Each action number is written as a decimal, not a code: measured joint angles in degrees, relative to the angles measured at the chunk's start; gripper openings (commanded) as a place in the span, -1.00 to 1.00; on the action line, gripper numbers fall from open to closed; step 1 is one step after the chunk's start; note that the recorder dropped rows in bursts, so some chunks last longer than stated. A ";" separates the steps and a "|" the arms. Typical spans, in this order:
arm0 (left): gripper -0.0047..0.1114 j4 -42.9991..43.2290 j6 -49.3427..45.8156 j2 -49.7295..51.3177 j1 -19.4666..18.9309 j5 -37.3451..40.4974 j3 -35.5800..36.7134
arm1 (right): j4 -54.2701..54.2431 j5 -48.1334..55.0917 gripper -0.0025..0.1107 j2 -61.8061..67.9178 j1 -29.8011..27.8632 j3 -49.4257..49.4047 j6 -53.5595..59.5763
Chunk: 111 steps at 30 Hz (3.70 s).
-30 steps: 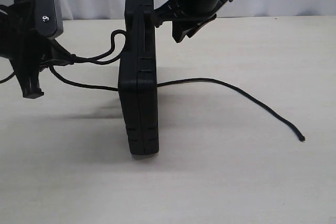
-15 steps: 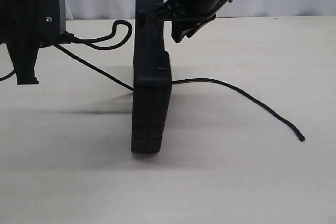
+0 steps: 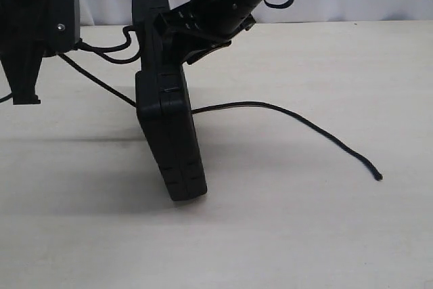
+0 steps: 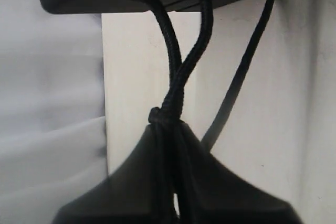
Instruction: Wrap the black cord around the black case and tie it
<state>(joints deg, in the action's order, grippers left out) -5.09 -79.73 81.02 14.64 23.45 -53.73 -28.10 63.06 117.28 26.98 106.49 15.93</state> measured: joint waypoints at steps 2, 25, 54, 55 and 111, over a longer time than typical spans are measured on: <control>-0.92 0.12 0.00 0.00 0.00 1.55 0.00 | -0.21 -0.13 -0.43 0.00 0.00 0.00 0.12; -0.92 -2.73 0.00 -2.72 0.00 9.79 0.00 | -1.68 -1.20 -0.43 0.00 0.00 -1.51 0.61; -0.92 -6.89 12.02 -3.63 0.00 27.59 -3.27 | -1.76 -3.43 -0.43 0.00 2.46 -1.65 0.66; -0.92 -6.89 12.02 -3.63 0.00 27.71 -3.77 | -1.76 -3.43 -0.43 0.00 2.46 -1.65 0.66; -0.92 -15.82 38.86 -10.75 0.00 1.19 1.41 | -1.71 -4.42 -0.43 0.00 2.46 -1.79 0.66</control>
<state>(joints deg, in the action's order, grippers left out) -20.91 -40.87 70.26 14.64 24.64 -52.31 -29.80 58.64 117.28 29.44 104.70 16.59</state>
